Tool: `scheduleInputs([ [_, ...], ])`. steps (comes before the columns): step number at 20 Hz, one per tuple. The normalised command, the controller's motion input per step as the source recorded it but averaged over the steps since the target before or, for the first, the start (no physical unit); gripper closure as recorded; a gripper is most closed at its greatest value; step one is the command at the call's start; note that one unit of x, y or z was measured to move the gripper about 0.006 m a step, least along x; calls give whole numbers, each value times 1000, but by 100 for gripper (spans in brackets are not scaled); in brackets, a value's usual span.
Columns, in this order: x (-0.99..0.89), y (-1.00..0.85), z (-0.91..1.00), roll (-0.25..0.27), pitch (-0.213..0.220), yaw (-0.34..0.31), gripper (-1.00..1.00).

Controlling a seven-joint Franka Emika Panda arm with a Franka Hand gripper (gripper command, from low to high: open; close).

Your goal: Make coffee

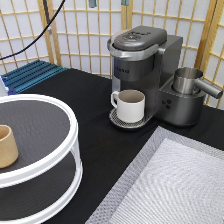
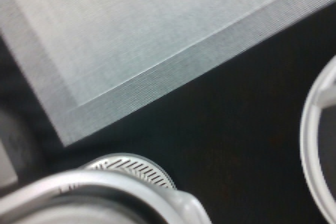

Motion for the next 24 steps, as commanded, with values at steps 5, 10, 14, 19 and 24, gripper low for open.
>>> scheduleInputs([
  [5,271,6,37,108,3,319,-100],
  [10,782,2,-19,27,81,12,-100],
  [14,498,1,-246,20,46,-88,-100],
  [19,129,245,-147,0,58,-61,-100],
  [24,-7,384,-27,-20,43,-8,-100],
])
